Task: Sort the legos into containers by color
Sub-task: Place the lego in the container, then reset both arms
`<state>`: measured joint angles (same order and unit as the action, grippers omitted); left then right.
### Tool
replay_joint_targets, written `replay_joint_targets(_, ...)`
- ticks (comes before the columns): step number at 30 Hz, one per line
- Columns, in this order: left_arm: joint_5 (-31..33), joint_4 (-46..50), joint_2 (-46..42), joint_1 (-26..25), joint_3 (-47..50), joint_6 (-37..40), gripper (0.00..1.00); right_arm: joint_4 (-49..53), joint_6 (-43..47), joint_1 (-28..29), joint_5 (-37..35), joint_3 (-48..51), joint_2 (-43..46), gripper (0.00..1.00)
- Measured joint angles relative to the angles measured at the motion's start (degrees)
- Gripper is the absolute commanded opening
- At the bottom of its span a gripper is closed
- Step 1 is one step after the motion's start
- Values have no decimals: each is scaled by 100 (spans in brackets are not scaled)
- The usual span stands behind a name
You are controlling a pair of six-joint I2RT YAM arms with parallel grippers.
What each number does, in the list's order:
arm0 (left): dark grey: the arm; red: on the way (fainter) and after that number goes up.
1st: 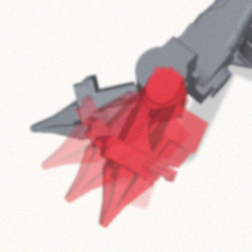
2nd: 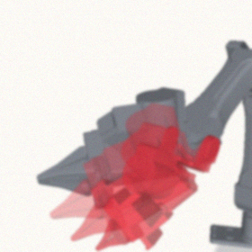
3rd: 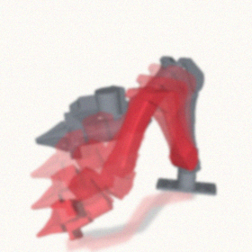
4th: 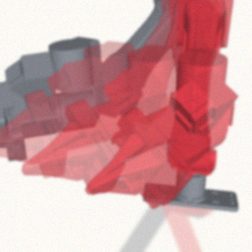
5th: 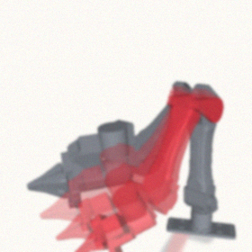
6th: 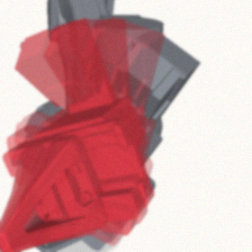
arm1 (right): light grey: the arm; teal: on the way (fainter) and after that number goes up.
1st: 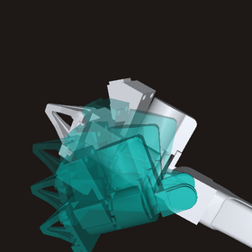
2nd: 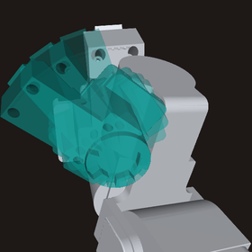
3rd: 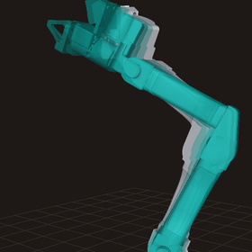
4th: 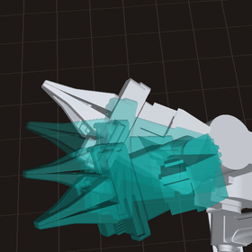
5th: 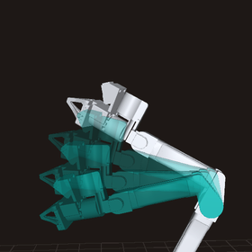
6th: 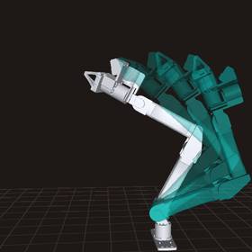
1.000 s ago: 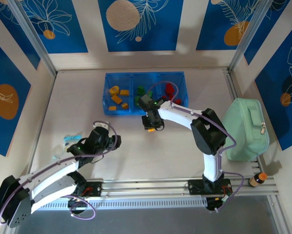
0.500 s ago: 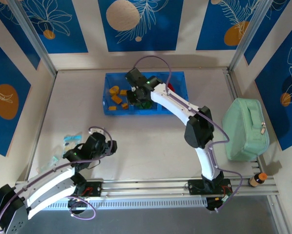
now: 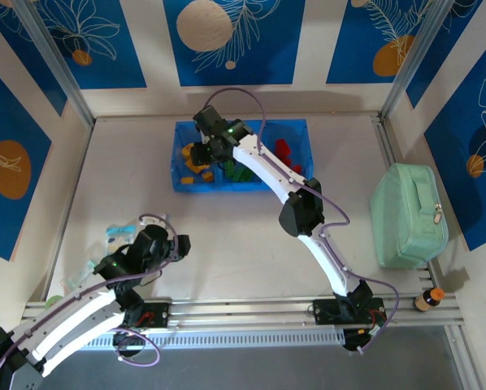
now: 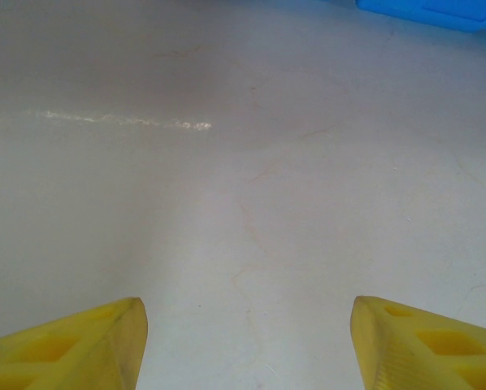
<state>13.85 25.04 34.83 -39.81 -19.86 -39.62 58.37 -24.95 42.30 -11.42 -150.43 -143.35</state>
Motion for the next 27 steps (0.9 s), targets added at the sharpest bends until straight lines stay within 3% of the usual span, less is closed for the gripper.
replay_joint_targets(7, 48, 151, -22, -7, -33, 15, 67, -83, -7, -4, 118, 190, 96, 62)
replay_joint_targets(13, 256, 221, 52, -7, -249, 195, 69, -472, 15, -20, 28, 1982, 1246, 63)
replay_joint_targets(20, 883, 254, 70, -11, -704, 612, 78, -1733, 157, -269, -199, 4870, 3753, 69)
replay_joint_targets(27, 1930, 286, 125, -11, -927, 1130, 82, -3239, 254, -1060, -474, 8120, 6723, 72)
